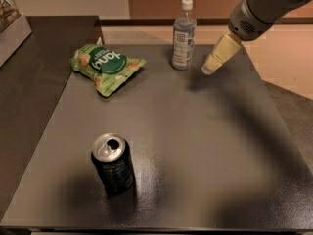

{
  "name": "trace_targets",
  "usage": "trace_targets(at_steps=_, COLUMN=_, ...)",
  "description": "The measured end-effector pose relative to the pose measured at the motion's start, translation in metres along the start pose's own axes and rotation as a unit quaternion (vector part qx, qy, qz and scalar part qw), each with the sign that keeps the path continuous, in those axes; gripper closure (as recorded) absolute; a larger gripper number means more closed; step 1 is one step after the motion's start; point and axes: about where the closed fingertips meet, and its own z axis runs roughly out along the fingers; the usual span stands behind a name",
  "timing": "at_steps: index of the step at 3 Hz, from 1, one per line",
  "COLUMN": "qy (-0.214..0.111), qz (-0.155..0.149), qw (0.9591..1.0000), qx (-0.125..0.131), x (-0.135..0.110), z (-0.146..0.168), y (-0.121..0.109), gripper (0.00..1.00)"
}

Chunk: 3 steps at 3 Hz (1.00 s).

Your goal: Move blue plastic bottle near pepsi can

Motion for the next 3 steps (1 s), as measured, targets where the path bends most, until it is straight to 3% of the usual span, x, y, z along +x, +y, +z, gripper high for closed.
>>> trace_targets(at_steps=2, qy=-0.088, qz=0.038, qw=0.9954, qx=0.0, x=-0.052, z=0.044, y=-0.048, gripper=0.0)
trace_targets(at_steps=3, qy=-0.114, qz=0.054, qw=0.992, qx=-0.005, x=-0.066, z=0.061, y=-0.062, gripper=0.0)
